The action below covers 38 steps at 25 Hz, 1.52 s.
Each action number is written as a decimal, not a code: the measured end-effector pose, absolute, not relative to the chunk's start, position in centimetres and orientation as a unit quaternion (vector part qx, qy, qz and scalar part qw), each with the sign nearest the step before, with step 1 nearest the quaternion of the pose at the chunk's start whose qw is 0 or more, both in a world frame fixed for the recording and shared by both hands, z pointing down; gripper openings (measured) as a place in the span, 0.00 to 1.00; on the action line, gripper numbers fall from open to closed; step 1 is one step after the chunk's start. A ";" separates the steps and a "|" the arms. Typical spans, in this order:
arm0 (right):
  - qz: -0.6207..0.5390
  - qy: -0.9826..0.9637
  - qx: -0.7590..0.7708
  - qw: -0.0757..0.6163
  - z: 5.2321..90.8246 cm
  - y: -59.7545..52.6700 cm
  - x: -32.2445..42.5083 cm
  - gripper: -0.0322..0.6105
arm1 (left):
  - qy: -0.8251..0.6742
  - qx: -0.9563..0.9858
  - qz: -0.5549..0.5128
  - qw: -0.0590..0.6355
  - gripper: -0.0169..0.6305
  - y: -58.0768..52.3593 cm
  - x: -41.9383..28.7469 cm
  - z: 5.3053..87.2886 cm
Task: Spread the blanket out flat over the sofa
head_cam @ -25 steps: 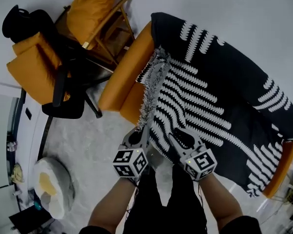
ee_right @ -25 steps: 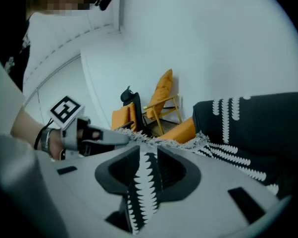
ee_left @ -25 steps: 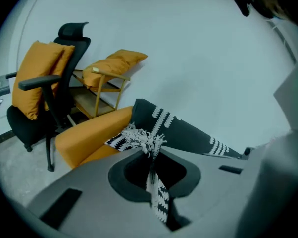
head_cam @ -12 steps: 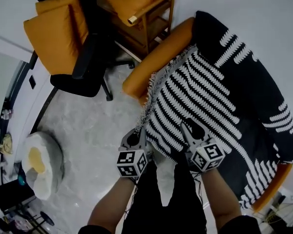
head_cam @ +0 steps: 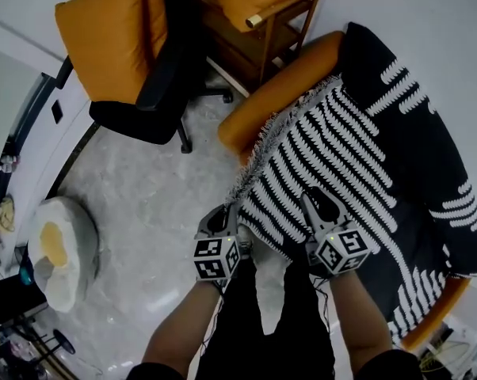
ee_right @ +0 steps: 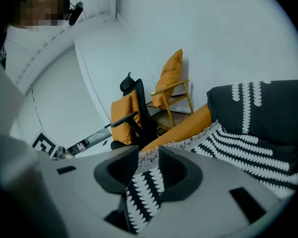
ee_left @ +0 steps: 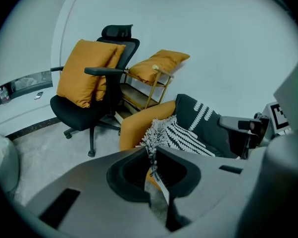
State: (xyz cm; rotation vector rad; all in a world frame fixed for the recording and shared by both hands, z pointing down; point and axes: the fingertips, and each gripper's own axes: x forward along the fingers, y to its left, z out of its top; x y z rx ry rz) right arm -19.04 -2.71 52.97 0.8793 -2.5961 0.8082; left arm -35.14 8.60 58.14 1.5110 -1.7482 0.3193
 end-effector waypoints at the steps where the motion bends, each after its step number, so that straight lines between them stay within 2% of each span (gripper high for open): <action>1: 0.281 -0.899 0.305 0.141 53.0 -2.7 -19.2 0.26 | -0.692 0.592 0.128 0.393 0.06 8.9 -35.5 58.2; 9: 0.271 -0.905 0.303 0.126 50.5 -3.0 -18.8 0.26 | -0.692 0.612 0.125 0.362 0.06 8.6 -36.1 54.9; 17: 0.249 -0.909 0.322 0.085 43.0 -4.0 -15.8 0.25 | -0.637 0.710 0.060 0.294 0.06 3.8 -31.6 43.7; 18: 0.243 -0.910 0.326 0.079 41.9 -4.1 -15.1 0.23 | -0.627 0.724 0.056 0.283 0.06 3.2 -30.7 42.1; 20: 0.224 -0.912 0.337 0.071 39.4 -4.2 -13.6 0.08 | -0.602 0.753 0.051 0.260 0.05 2.1 -28.9 39.0; 21: 0.210 -0.912 0.344 0.070 38.2 -4.3 -12.8 0.05 | -0.588 0.768 0.048 0.250 0.04 1.5 -28.0 37.5; 30: 0.147 -0.881 0.447 0.054 30.6 -2.7 -5.0 0.05 | -0.466 0.858 0.035 0.212 0.04 0.3 -20.9 30.4; 38: 0.139 -0.814 0.561 0.055 27.8 3.4 1.8 0.05 | -0.363 0.909 0.046 0.199 0.04 2.3 -15.6 29.2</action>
